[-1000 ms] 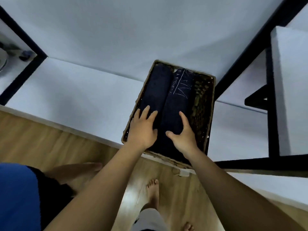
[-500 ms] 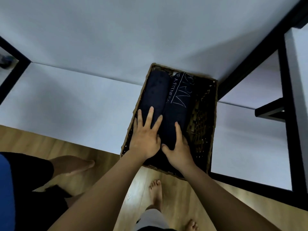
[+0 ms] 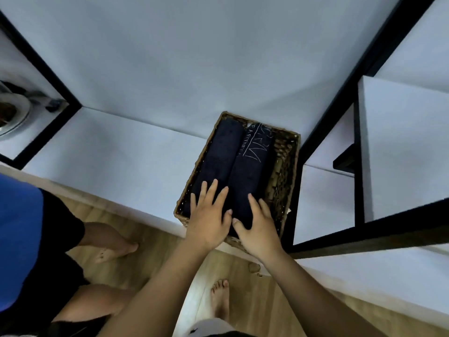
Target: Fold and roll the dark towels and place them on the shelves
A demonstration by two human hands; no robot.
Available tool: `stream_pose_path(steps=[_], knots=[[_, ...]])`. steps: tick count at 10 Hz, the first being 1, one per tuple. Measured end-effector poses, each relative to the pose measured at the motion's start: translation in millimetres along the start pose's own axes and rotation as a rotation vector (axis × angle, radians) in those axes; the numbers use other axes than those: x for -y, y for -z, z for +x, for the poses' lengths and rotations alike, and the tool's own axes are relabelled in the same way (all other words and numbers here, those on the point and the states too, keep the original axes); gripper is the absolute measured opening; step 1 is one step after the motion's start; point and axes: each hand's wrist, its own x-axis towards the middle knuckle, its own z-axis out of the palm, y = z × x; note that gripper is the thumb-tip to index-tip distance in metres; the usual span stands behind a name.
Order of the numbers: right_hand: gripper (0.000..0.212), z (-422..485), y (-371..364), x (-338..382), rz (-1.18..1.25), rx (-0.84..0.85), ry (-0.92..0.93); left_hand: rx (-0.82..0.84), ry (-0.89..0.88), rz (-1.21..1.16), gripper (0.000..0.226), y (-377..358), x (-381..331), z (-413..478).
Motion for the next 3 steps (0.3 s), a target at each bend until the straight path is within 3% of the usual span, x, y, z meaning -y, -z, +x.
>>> stream_pose_path(steps=[3], knots=[[0.055,-62,36,-23,-0.057,-0.025,0.130,-0.105,-0.014,-0.123,0.052,-6,-39,-61]])
